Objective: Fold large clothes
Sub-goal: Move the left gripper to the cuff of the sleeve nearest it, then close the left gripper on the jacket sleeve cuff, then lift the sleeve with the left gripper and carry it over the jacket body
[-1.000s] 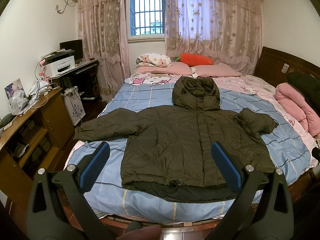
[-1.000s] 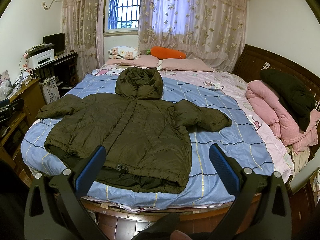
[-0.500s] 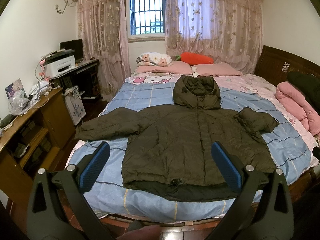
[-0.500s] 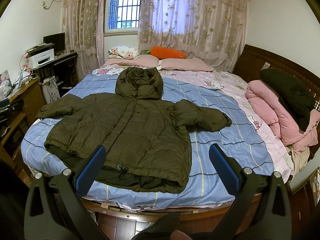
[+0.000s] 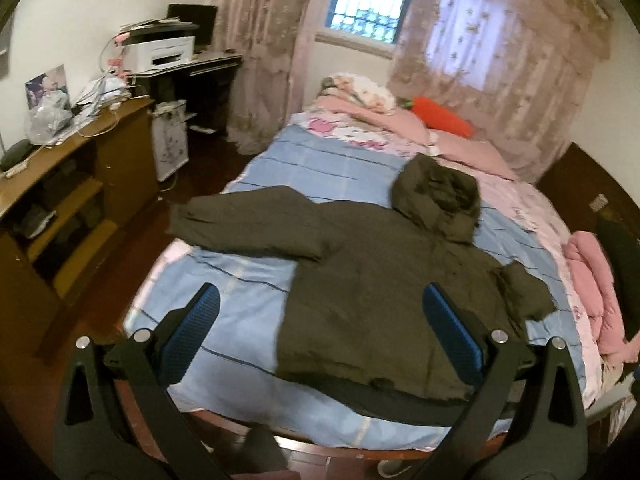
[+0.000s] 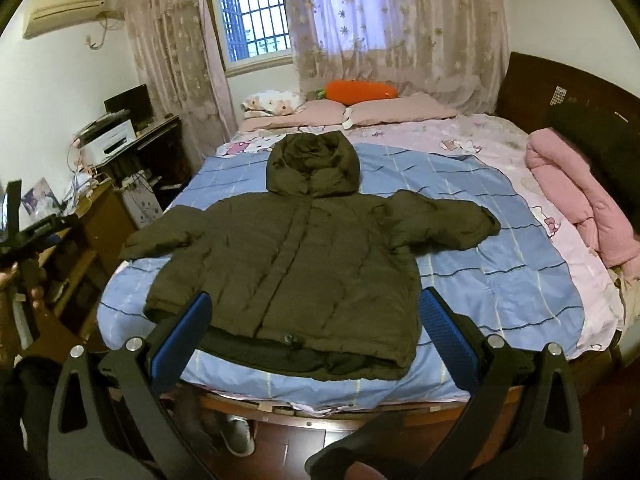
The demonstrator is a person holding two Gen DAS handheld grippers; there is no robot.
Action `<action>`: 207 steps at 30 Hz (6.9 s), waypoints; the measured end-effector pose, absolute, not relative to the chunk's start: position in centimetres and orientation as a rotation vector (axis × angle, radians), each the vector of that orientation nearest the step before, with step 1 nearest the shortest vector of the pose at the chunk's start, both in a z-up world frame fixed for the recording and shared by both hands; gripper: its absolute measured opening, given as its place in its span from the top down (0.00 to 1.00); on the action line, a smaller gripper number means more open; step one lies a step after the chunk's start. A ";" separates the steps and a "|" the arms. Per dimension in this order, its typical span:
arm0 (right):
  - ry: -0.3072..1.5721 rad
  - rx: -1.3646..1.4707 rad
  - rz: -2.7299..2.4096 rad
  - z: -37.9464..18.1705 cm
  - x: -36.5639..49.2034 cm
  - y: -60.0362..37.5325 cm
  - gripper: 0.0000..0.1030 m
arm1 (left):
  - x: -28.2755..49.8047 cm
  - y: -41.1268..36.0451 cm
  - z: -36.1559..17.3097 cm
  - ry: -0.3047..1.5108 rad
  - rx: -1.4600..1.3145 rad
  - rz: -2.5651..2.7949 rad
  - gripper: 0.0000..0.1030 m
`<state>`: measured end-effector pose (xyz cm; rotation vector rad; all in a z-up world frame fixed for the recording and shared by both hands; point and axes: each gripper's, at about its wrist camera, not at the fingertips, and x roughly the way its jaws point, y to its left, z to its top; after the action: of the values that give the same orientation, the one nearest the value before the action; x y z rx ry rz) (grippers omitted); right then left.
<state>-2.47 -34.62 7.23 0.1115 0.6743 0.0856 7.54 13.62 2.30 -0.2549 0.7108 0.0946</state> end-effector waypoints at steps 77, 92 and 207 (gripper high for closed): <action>0.726 -0.229 0.142 0.5 11.2 -26.7 0.01 | 29.9 40.9 -29.7 0.597 -1.473 -0.077 0.02; 0.745 -0.263 0.158 -0.1 11.2 -26.5 0.01 | 31.0 41.4 -29.5 0.585 -1.387 0.020 0.16; 0.695 -0.154 0.076 1.6 7.6 -34.4 0.01 | 35.7 5.5 -0.6 0.396 -0.158 -0.270 0.97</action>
<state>7.61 -34.39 1.59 -0.1544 0.6949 0.0756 35.66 5.46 -0.63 -0.1585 0.3962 -0.2702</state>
